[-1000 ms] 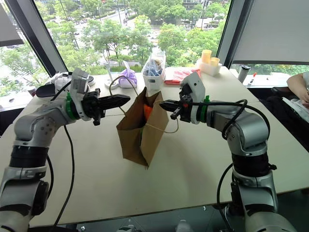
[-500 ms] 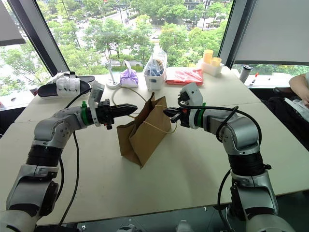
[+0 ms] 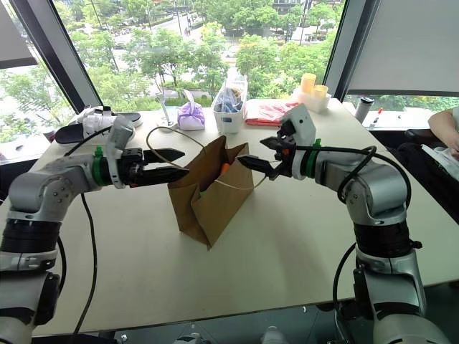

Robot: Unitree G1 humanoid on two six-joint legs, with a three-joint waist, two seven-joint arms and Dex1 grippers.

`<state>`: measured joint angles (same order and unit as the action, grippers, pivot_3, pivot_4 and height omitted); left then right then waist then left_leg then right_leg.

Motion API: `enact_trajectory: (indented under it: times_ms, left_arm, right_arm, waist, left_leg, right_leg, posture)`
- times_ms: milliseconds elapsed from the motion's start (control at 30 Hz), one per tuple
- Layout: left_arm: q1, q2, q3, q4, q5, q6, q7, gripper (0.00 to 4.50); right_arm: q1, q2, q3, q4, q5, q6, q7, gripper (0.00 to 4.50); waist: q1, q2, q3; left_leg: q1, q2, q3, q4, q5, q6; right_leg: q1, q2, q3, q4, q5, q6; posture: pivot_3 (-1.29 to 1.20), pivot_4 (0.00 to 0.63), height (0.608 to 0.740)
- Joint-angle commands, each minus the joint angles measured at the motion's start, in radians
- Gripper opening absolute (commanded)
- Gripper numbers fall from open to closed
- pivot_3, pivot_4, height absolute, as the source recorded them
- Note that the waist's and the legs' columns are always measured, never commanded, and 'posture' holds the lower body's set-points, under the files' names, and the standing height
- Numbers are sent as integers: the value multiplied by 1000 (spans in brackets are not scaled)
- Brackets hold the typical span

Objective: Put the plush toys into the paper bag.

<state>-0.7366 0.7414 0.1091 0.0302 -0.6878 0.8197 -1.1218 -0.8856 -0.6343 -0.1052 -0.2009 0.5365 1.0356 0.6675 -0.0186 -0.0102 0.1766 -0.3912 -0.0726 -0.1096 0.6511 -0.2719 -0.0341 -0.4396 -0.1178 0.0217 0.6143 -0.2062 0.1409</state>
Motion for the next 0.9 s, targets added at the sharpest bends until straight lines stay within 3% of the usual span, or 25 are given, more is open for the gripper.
enact_trajectory:
  times_ms: [33, 300, 533, 633, 867, 900]
  left_arm:
    - [61, 38, 32, -46, 9, -16, 7, 4500]
    - [202, 53, 57, -104, 34, -69, 56, 4500]
    - [265, 47, 32, -252, -51, 12, 51, 4500]
    - [279, 55, 11, -276, -34, 5, 53, 4500]
    - [277, 34, -6, -330, -58, 34, 93, 4500]
    - [278, 31, -10, -335, -58, 35, 101, 4500]
  right_arm:
    - [-33, -51, -77, 6, 19, -24, 6, 4443]
    - [75, -118, -210, 79, 1, -34, -68, 4443]
    - [347, -118, -108, -82, -14, -107, -21, 4443]
    - [371, -45, -65, -108, 6, -127, -38, 3624]
    - [316, 104, 83, -168, 23, -121, -52, 52]
    - [305, 118, 101, -163, 20, -124, -54, 52]
  waist:
    - [1, 0, 0]
    - [5, 0, 0]
    - [4, 0, 0]
    - [-3, 0, 0]
    - [3, 0, 0]
    - [4, 0, 0]
  left_leg:
    - [0, 0, 0, 0, 0, 0]
    - [0, 0, 1, 0, 0, 0]
    - [0, 1, 1, 0, -1, 1]
    - [1, 1, 2, 1, -1, 1]
    - [2, 1, 0, 1, -1, 1]
    - [2, 1, 0, 1, -1, 1]
  right_leg:
    - [0, 0, 0, 0, 0, 0]
    - [1, 0, 0, -1, 0, 0]
    - [1, 0, 0, 0, 0, 0]
    - [1, 0, 2, 0, 0, 0]
    - [2, 0, 2, 0, 0, -1]
    - [2, 0, 2, 0, 0, -1]
  posture:
    - [0, 150, 740]
    - [0, 150, 740]
    - [0, 150, 740]
    - [0, 150, 740]
    - [0, 150, 740]
    - [0, 150, 740]
